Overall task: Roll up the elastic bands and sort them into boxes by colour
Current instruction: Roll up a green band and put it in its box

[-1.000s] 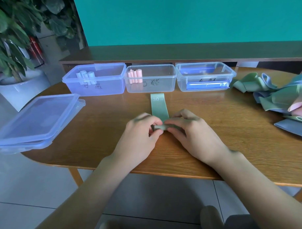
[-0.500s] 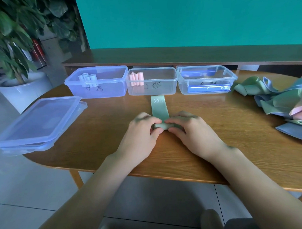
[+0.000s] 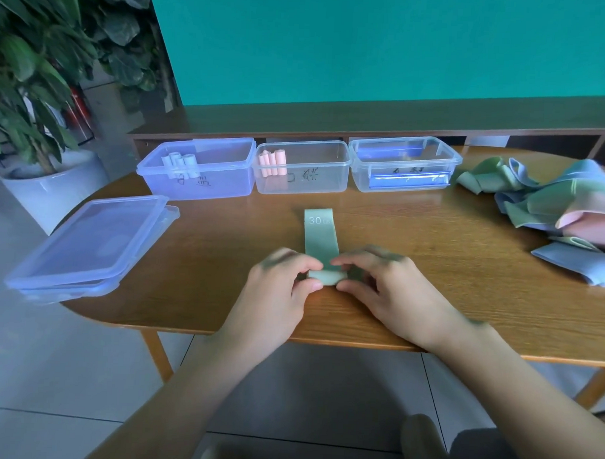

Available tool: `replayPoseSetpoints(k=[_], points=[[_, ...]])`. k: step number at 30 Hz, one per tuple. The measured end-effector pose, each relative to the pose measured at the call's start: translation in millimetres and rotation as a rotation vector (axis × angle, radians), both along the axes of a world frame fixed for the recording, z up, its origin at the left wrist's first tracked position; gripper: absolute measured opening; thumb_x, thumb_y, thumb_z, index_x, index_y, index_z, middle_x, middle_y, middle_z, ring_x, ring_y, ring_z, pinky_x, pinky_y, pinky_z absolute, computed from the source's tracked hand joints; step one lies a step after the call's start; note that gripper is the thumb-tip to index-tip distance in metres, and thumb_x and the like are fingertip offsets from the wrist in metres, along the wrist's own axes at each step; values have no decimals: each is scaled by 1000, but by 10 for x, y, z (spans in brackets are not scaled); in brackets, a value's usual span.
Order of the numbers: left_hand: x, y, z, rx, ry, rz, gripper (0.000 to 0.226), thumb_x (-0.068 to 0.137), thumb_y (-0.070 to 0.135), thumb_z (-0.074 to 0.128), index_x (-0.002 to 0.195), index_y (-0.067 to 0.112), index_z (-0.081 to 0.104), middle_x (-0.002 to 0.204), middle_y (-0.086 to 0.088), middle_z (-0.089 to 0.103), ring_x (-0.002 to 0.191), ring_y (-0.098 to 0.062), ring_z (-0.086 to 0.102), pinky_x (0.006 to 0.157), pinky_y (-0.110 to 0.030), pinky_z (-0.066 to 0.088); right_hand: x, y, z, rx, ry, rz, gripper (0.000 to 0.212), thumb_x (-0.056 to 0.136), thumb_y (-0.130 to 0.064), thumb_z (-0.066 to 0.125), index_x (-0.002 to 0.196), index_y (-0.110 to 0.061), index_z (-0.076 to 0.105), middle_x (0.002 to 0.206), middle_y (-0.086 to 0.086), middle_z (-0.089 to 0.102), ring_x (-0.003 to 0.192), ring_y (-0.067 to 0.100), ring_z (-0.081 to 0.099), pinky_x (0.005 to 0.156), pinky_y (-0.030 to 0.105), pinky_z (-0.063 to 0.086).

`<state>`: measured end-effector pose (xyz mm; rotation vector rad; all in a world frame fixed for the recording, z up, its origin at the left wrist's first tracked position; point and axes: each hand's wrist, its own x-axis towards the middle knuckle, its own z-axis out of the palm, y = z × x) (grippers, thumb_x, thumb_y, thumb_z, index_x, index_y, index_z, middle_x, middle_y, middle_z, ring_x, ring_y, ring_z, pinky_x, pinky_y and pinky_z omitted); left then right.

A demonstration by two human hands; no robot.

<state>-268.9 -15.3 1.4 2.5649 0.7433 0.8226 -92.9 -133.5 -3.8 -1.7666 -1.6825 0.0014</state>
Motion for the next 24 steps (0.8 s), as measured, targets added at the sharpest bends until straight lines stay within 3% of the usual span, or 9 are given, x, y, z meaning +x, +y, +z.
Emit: replayPoseSetpoints(k=[4, 8, 13, 17, 20, 24], points=[[-79, -95, -29, -20, -3, -8, 19, 93, 28, 70, 112, 29, 66, 101, 19, 58, 94, 14, 51, 76, 1, 38, -39, -111, 27, -16, 49, 3, 21, 90, -25, 76, 108, -28, 64, 91, -24, 57, 72, 1, 55, 71, 10, 40], [-69, -115, -16, 5, 15, -1, 10, 95, 29, 67, 104, 29, 63, 100, 15, 61, 88, -2, 56, 72, -13, 47, -33, -87, 35, 0, 53, 2, 13, 93, -31, 73, 104, -28, 68, 94, -17, 62, 72, 2, 55, 71, 15, 42], [-37, -74, -17, 10, 49, 7, 20, 95, 36, 64, 113, 28, 64, 107, 13, 59, 89, -5, 56, 76, -21, 52, 19, -8, 9, 5, 25, -23, 16, 96, -33, 67, 107, -23, 73, 103, -14, 63, 84, -8, 54, 80, 7, 37], [-16, -22, 0, 8, 55, -2, 28, 93, 38, 66, 120, 29, 65, 115, 14, 55, 92, -4, 53, 83, -17, 46, 59, 44, 10, 13, 8, -21, 16, 98, -30, 65, 105, -21, 76, 100, -11, 64, 86, -7, 54, 80, 5, 36], [-11, -5, 24, -9, 16, -37, 21, 91, 30, 71, 111, 31, 67, 108, 21, 53, 88, 2, 52, 76, -3, 36, 88, 67, 26, 7, 4, -9, 17, 99, -30, 64, 104, -20, 76, 100, -9, 64, 88, -2, 56, 81, 6, 37], [23, 32, 38, -6, 6, -52, 14, 90, 24, 72, 102, 29, 69, 100, 21, 56, 90, 5, 53, 72, -1, 36, 109, 96, 6, 21, -17, -16, 18, 100, -29, 62, 103, -18, 76, 100, -7, 65, 92, 6, 60, 86, 20, 46]])
